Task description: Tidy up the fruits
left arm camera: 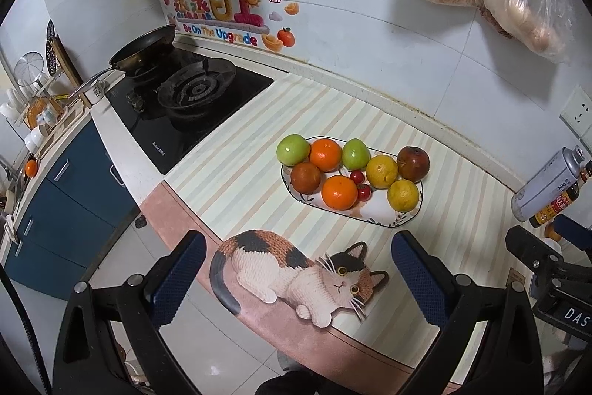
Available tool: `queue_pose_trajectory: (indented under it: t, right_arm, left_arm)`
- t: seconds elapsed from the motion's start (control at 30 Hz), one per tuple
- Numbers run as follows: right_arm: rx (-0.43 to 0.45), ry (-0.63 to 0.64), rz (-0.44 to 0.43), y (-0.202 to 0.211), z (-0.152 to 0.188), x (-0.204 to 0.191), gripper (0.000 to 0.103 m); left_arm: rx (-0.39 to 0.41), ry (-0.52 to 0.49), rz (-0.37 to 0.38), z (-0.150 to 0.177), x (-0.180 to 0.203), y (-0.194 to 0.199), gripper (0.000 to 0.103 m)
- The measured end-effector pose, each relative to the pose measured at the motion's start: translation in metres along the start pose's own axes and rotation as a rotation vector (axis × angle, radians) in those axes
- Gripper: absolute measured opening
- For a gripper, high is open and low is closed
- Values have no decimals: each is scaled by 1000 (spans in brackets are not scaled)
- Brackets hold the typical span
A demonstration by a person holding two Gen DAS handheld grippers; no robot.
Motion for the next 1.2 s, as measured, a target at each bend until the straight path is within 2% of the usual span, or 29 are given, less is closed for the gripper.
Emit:
queue_pose_trajectory:
  t: [1.2]
  right_arm:
    - [13, 2, -13, 10, 5, 11, 102]
  left_arm:
    - [45, -14, -3, 6, 12, 13, 103]
Point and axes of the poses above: each gripper's, at about its wrist camera, not at the fingertips, and y roughly against the way its jaws point, x to its right, z to its underside, the point moved 1 cm from there along -y, roughly the way its jaws point, and after that the axes turned 13 degrees about -x, right-handed, at the moved point
